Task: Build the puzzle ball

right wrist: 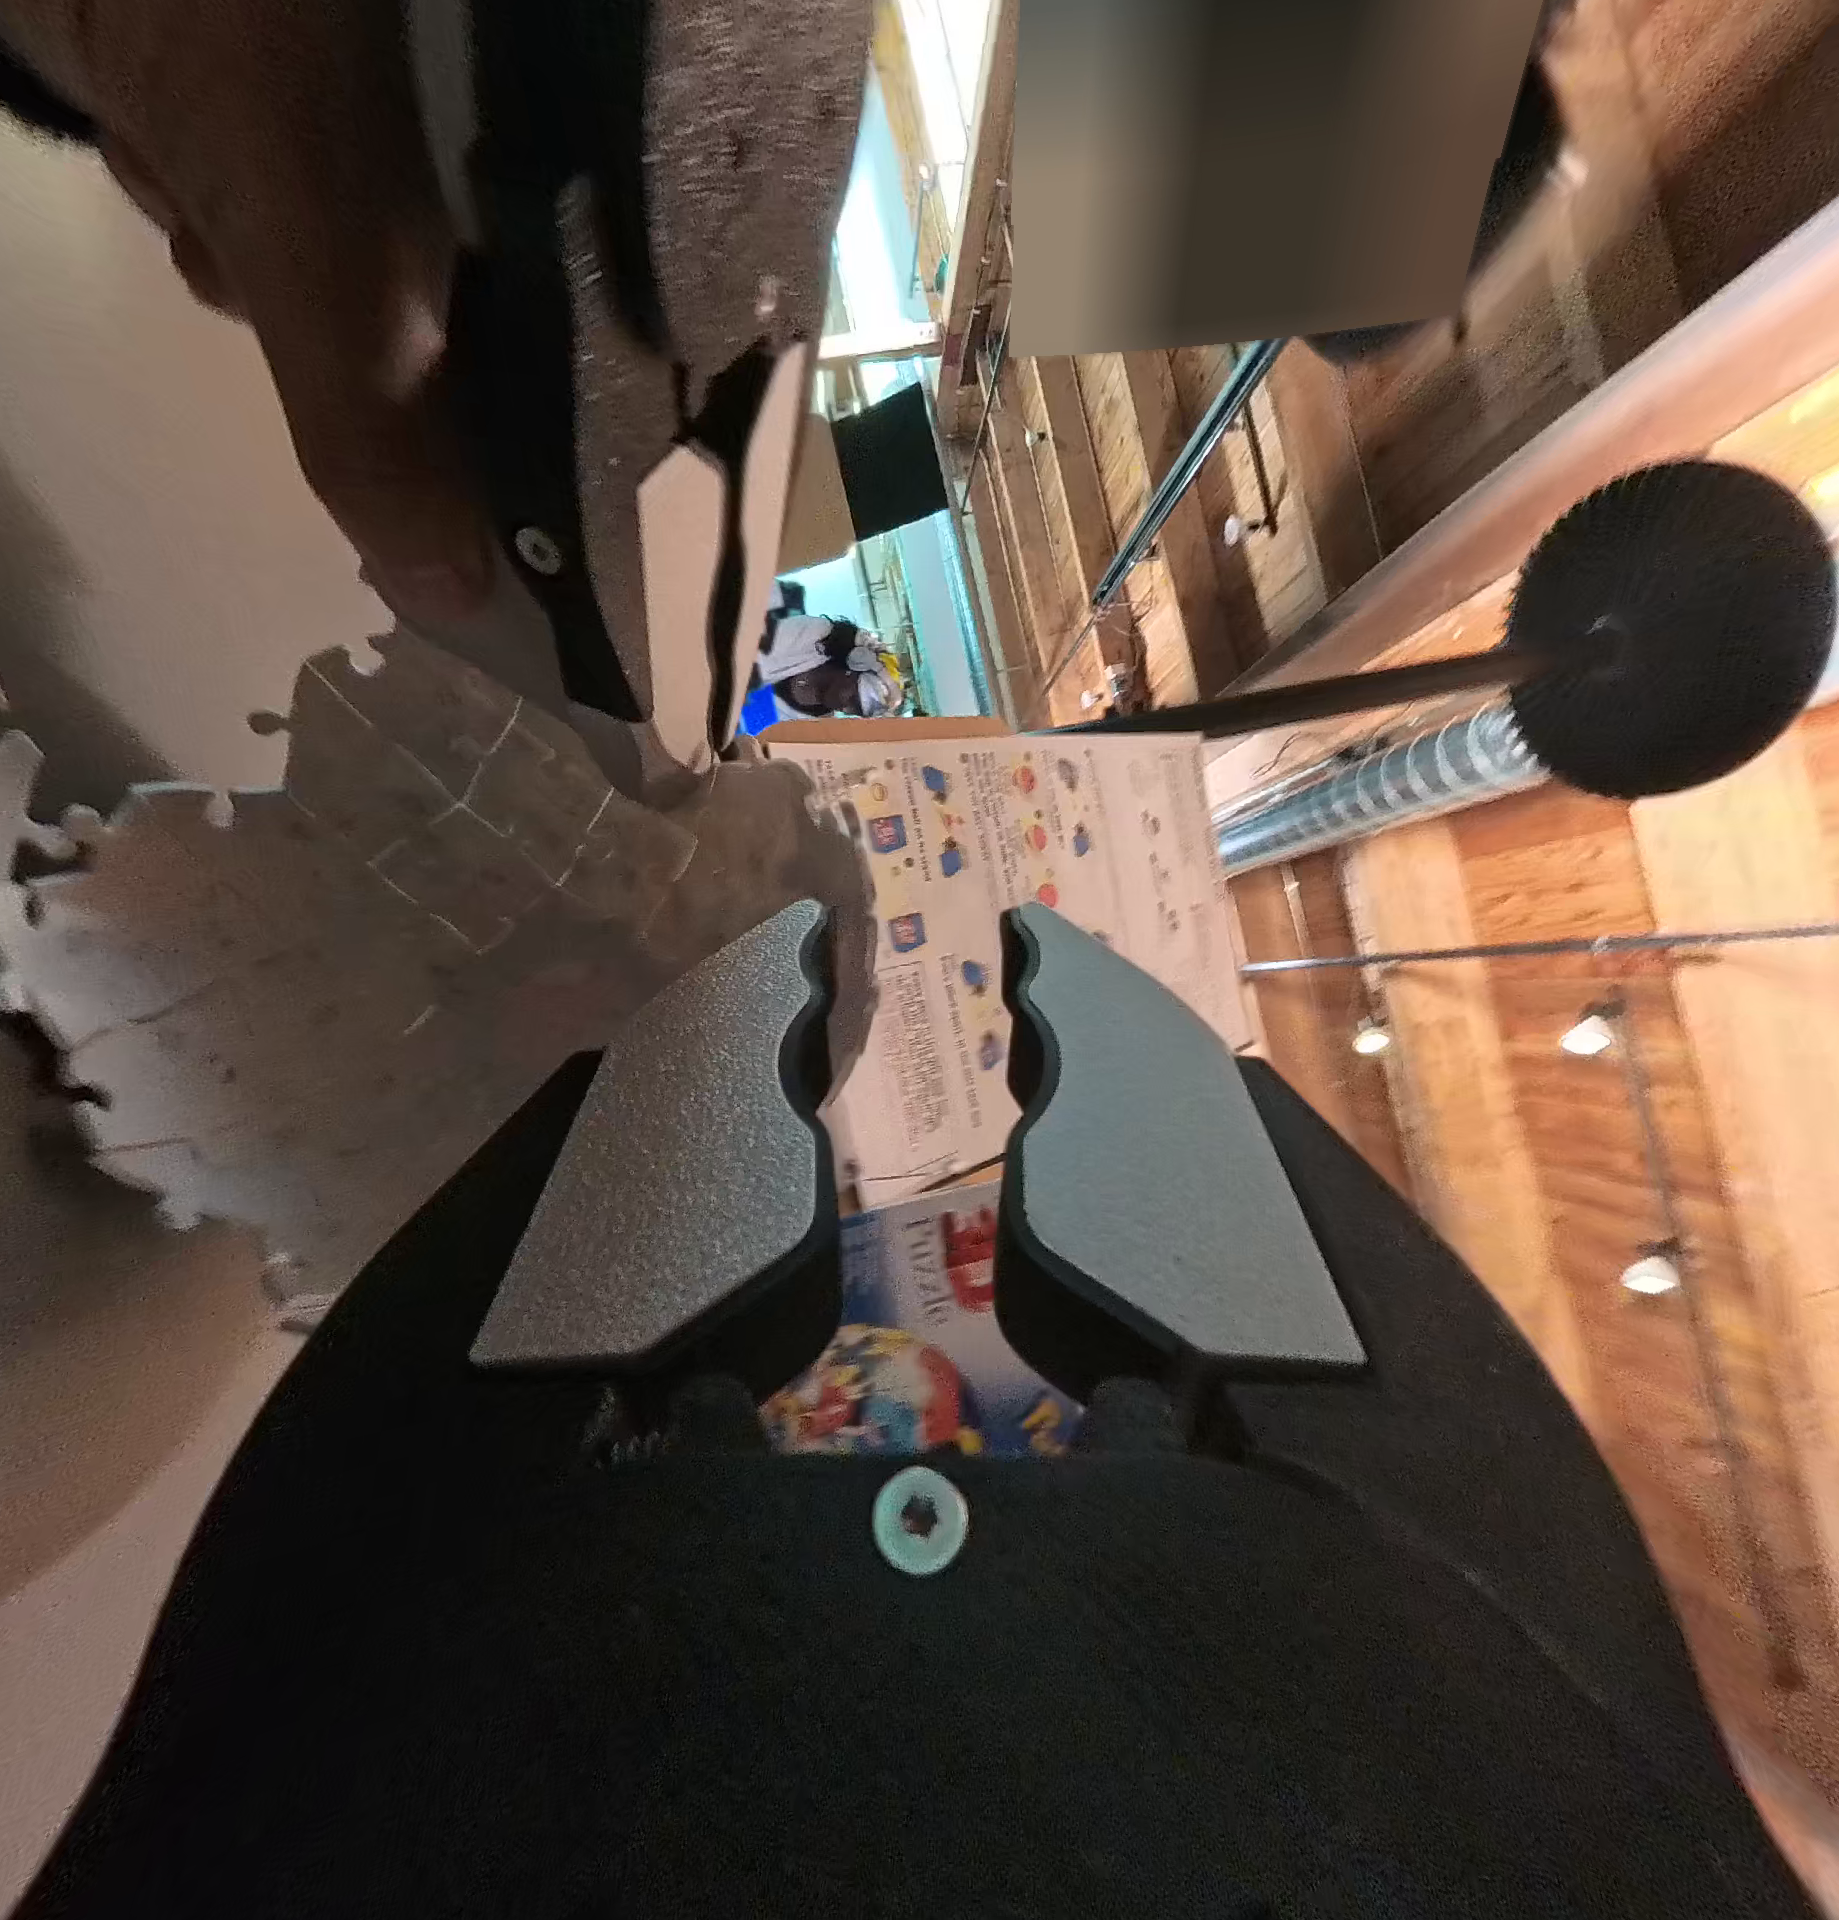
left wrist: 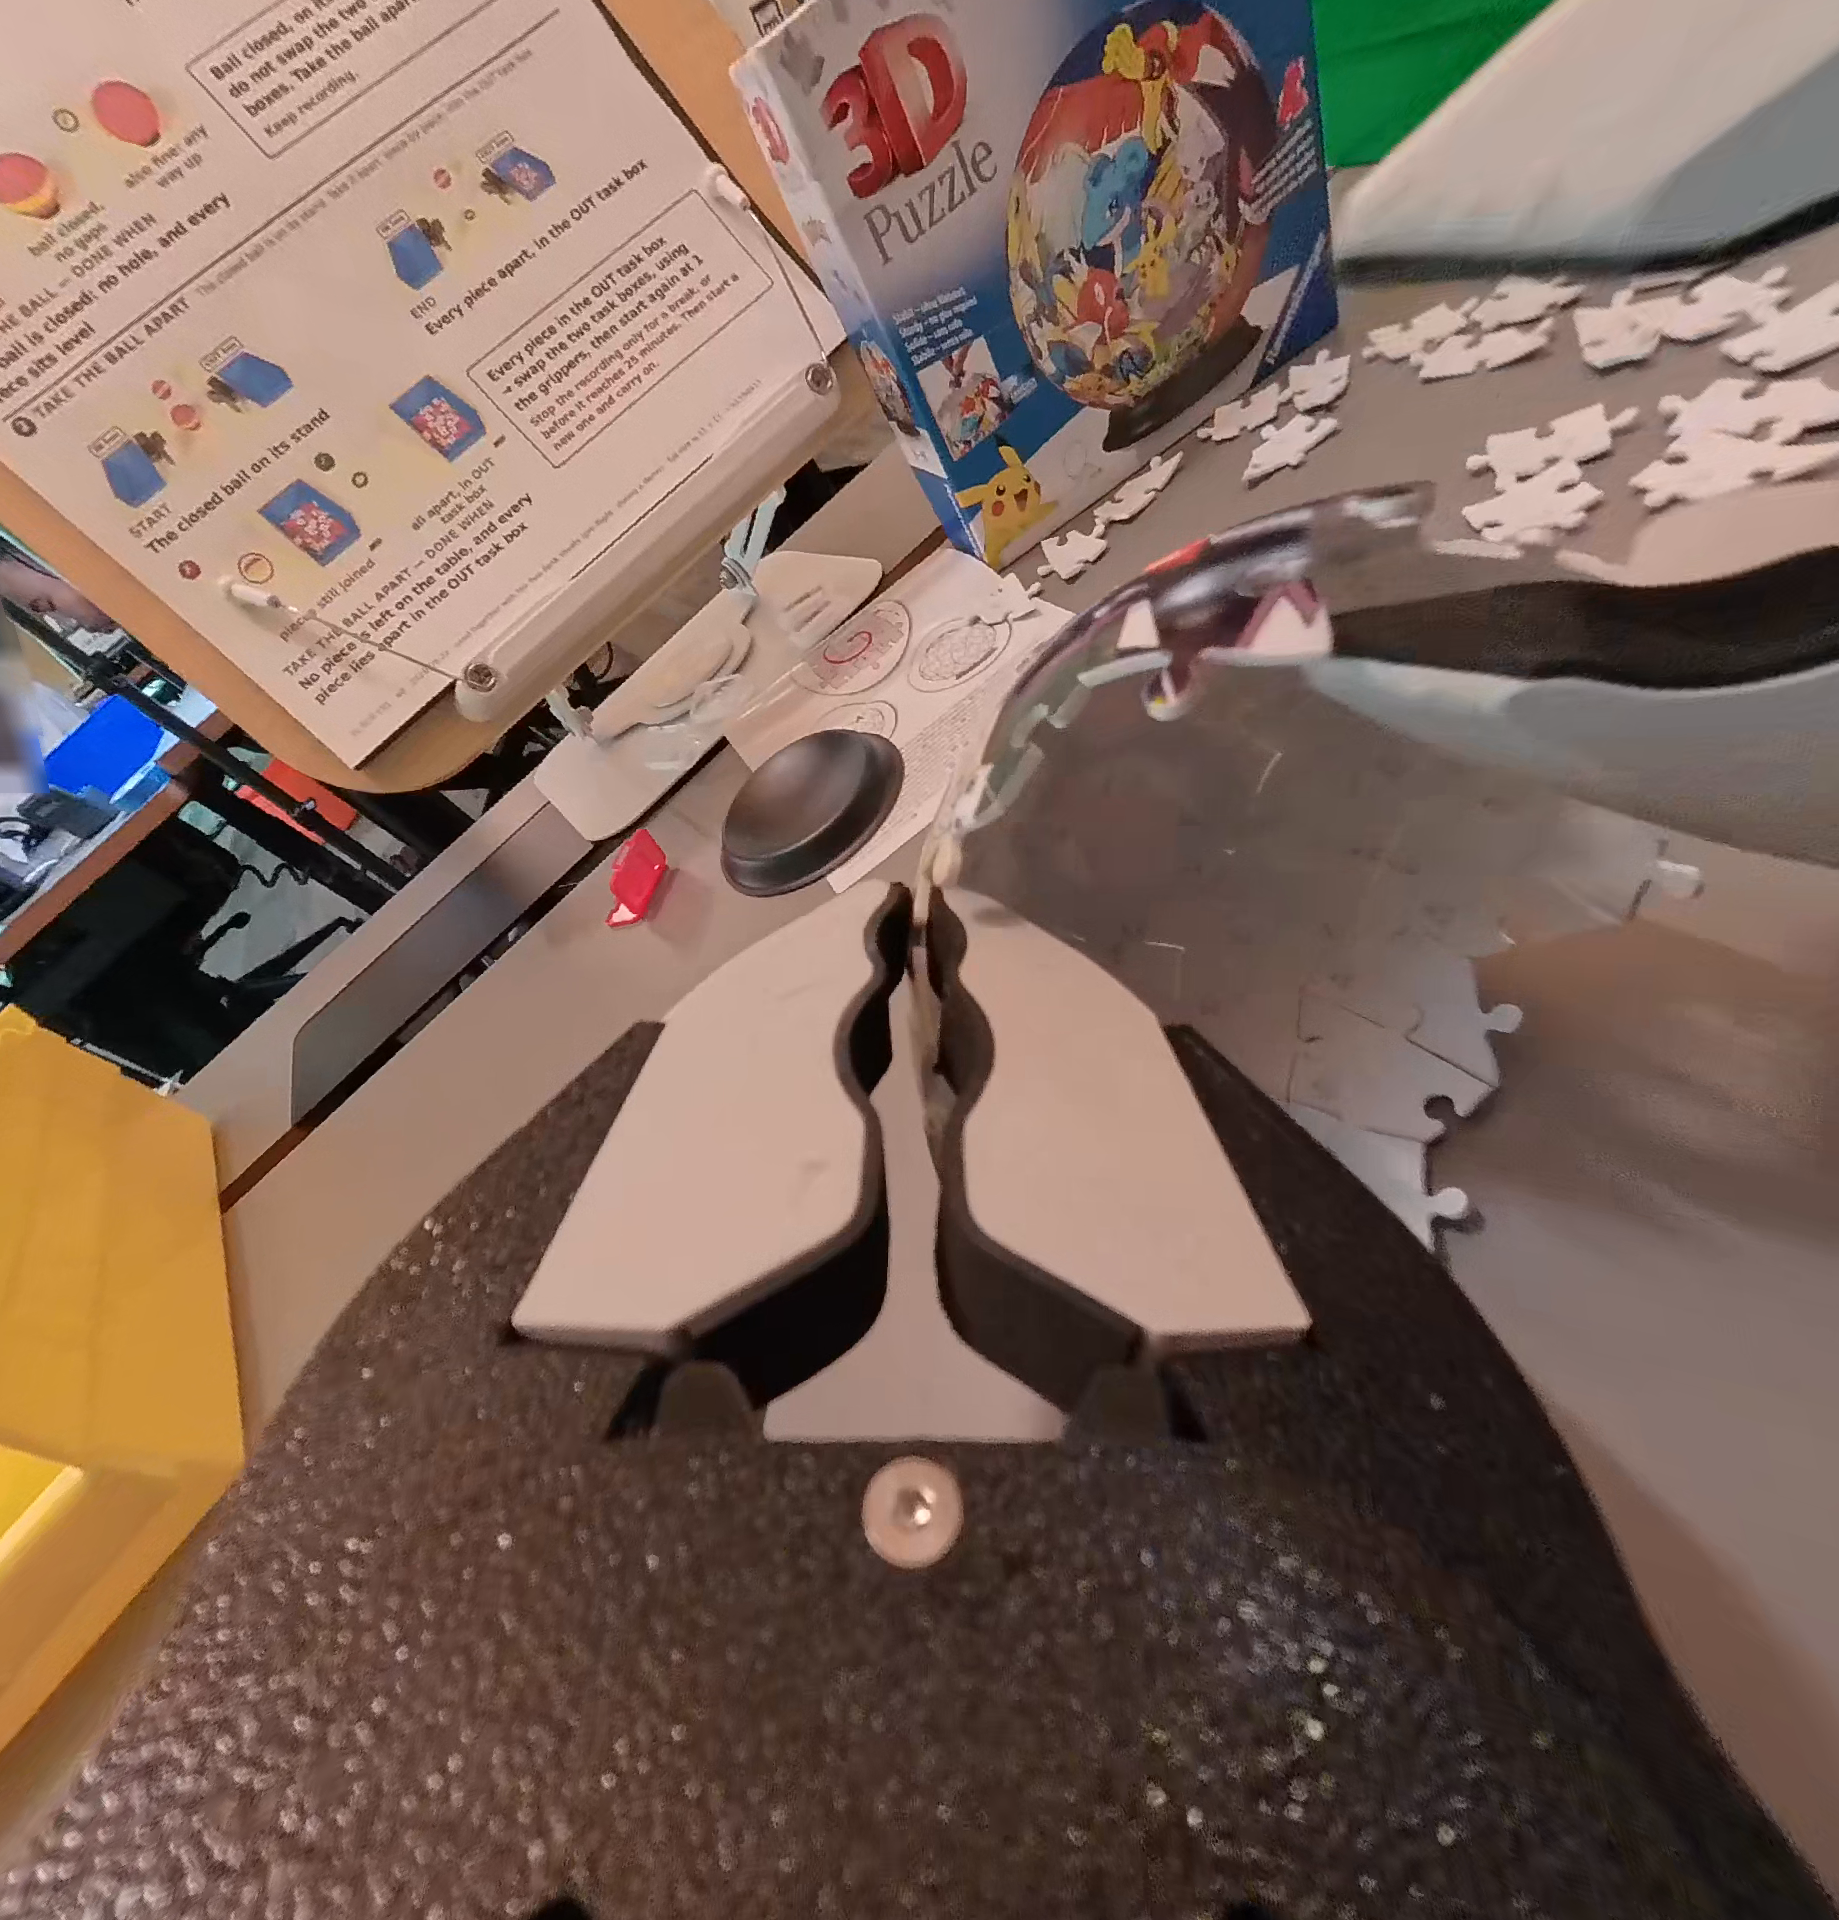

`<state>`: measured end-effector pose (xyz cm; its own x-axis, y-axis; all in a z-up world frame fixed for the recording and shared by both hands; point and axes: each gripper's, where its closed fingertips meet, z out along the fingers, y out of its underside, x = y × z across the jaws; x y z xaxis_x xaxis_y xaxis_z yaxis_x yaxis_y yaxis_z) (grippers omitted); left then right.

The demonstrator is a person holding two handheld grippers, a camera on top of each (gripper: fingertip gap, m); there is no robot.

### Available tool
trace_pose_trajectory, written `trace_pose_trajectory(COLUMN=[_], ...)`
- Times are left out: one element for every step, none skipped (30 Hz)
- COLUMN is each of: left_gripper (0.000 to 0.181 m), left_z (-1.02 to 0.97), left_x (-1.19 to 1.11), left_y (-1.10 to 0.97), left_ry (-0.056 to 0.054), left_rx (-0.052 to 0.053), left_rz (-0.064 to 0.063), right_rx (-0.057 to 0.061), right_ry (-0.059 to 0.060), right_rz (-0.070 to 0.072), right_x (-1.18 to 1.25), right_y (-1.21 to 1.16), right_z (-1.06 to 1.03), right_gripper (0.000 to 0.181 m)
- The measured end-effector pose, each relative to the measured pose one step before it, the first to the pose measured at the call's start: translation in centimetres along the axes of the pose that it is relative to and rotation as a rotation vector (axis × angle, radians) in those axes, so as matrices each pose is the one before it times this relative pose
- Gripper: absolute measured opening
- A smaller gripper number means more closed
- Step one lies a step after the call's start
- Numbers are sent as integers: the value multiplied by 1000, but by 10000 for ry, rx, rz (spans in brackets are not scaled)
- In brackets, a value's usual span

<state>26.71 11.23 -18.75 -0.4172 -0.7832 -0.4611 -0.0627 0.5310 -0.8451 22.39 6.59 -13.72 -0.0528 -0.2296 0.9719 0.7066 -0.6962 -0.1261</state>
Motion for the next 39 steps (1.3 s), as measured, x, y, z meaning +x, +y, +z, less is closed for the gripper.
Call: trace_pose_trajectory(left_gripper=[2,2,2,2,2,2,2,3,3,3,3,3,3,3,2,2,2,2,2,2,2,2,2,2,2,2,2,2,4,7,13,17,20,22,22,22,23,24,25], left_z=[48,31,35,24,22,14,7,1,14,22,39,34,26,11,16,6,32,64,68,66,48,36,44,55,45,28,18,6,36,54,48,10,-40,-69,-77,-53,-24,-22,-36], left_x=[-74,-123,-199,-207,-174,-93,-16,2,1,-5,-41,-41,-8,41,85,71,26,15,32,32,35,21,-28,22,32,44,4,12,68,159,104,103,181,88,-24,-4,28,48,52], left_y=[3,-8,-11,-9,-41,-67,-66,-62,-56,13,48,38,19,-3,-55,-77,-52,-22,-68,-78,-97,-126,-104,-16,-25,-60,-86,-98,-59,49,113,90,59,30,45,86,121,112,83], left_ry=[-25,-64,-126,-152,-132,-84,-35,-20,-15,-19,-39,-47,-42,-25,-10,-21,-45,-35,-24,-38,-47,-55,-65,-17,12,6,-22,-30,19,93,62,79,152,112,43,64,89,81,66], left_rx=[87,114,132,149,166,181,161,160,155,99,56,43,67,106,141,139,66,34,54,51,56,72,64,22,32,61,68,68,45,-26,-97,-91,-58,-36,-31,-59,-102,-112,-96], left_rz=[-110,-90,-58,-25,-5,-10,-37,-47,-49,-62,-75,-79,-45,12,33,37,47,41,31,45,61,57,41,26,-7,-11,8,14,2,0,6,-15,-57,-90,-86,-67,-52,-32,-3], right_rx=[-68,-89,-171,-292,-379,-343,-273,-244,-188,-44,47,72,38,34,34,50,9,-50,-13,40,17,-16,8,-7,-13,-18,-14,-3,17,18,-23,74,125,115,94,60,27,14,54], right_ry=[-104,-162,-176,-147,-79,-30,-33,-29,-21,-93,-181,-177,-57,142,114,-6,-2,61,38,38,96,95,100,121,121,137,133,123,116,36,153,190,142,68,64,18,-20,11,1], right_rz=[694,741,731,718,678,536,389,317,377,459,494,408,179,-57,-213,-245,-250,-227,-186,-165,-227,-306,-332,-321,-316,-293,-285,-304,-333,-393,-476,-496,-373,-216,-126,-107,-85,-81,-80], right_x=[-30,-140,-219,-205,-111,23,103,157,191,89,-55,-92,0,233,155,-30,-67,0,-55,-68,-19,-54,-58,16,81,122,99,46,7,-125,-20,40,18,-11,82,45,-46,10,24], right_y=[202,270,429,614,758,691,544,433,282,50,-95,-130,-105,-148,-184,-204,-119,-6,-26,-71,-39,28,-4,31,42,47,56,66,40,18,4,-172,-287,-296,-260,-216,-138,-75,-119], right_z=[-342,-309,-228,-115,2,95,162,224,227,211,196,172,135,86,59,86,62,58,37,-18,-22,-7,9,5,2,16,16,23,10,0,-18,-65,-58,-44,-50,-35,15,10,9], right_gripper=[32,35,37,38,40,43,45,45,46,46,45,42,39,36,30,27,25,22,20,16,12,7,4,4,3,3,3,3,3,3,3,3,3,3,3,3,3,3,3])
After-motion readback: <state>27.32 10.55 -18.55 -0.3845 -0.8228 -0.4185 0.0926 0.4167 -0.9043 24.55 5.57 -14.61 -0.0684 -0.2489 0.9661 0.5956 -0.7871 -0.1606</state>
